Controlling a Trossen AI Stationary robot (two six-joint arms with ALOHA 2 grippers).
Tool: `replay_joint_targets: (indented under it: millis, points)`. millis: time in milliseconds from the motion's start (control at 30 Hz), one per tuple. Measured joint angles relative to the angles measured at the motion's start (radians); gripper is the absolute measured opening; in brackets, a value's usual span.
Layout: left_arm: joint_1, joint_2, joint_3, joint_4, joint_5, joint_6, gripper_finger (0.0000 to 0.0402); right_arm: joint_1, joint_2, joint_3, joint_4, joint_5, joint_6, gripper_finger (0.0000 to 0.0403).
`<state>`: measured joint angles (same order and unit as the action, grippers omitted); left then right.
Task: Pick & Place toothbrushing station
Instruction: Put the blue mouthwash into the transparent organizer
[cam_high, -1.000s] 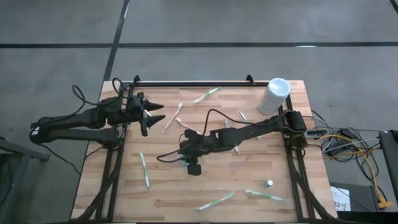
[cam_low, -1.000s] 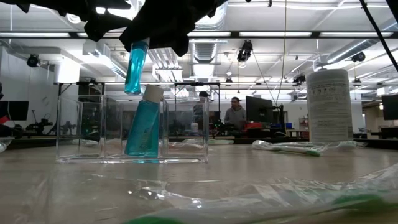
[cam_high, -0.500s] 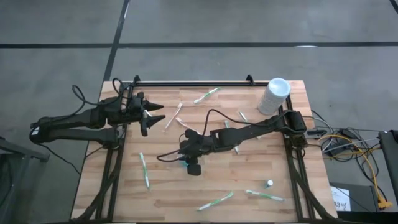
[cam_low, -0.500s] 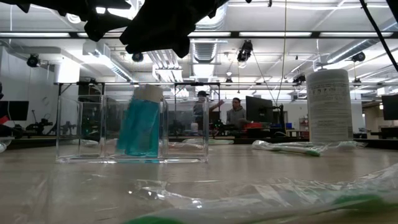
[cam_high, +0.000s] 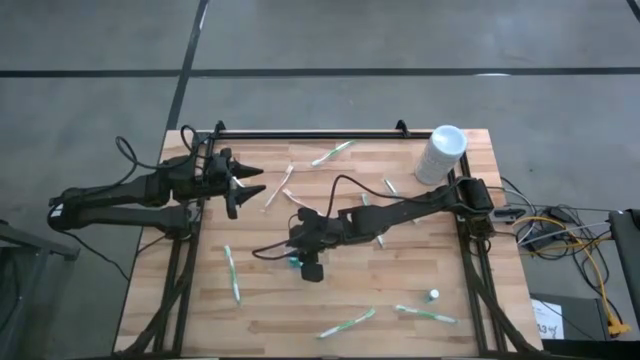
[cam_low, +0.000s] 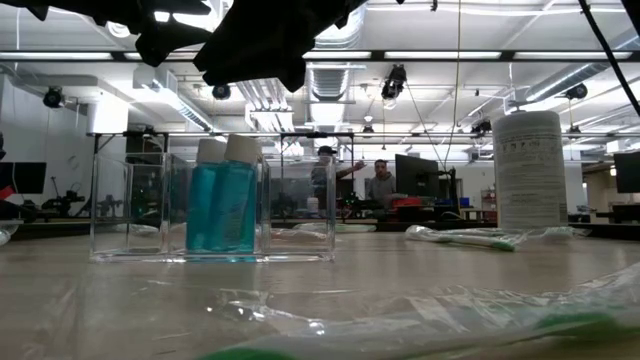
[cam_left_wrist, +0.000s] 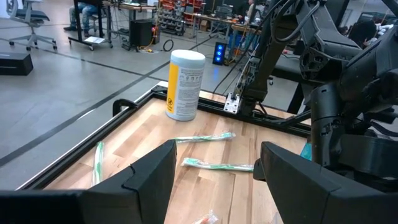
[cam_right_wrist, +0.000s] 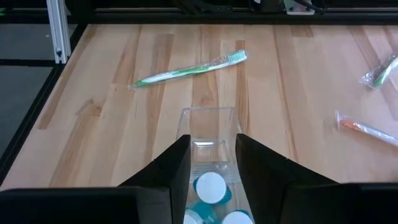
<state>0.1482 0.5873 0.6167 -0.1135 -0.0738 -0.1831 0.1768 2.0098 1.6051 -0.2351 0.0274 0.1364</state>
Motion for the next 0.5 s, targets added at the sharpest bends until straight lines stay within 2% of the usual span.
replay_joint_targets:
  millis: [200,367,500]
  points:
    - [0.000,0.000,0.000,0.000,-0.004,0.000,0.0239,0.000,-0.016,0.003,0.001,0.035,-0.004,0.0118]
    - [0.000,0.000,0.000,0.000,-0.004,0.000,0.0239,0.002,-0.046,0.004,0.010,0.153,-0.032,0.0114]
    - [0.000,0.000,0.000,0.000,-0.004,0.000,0.0239,0.002,-0.069,0.005,0.005,0.207,0.023,0.0119]
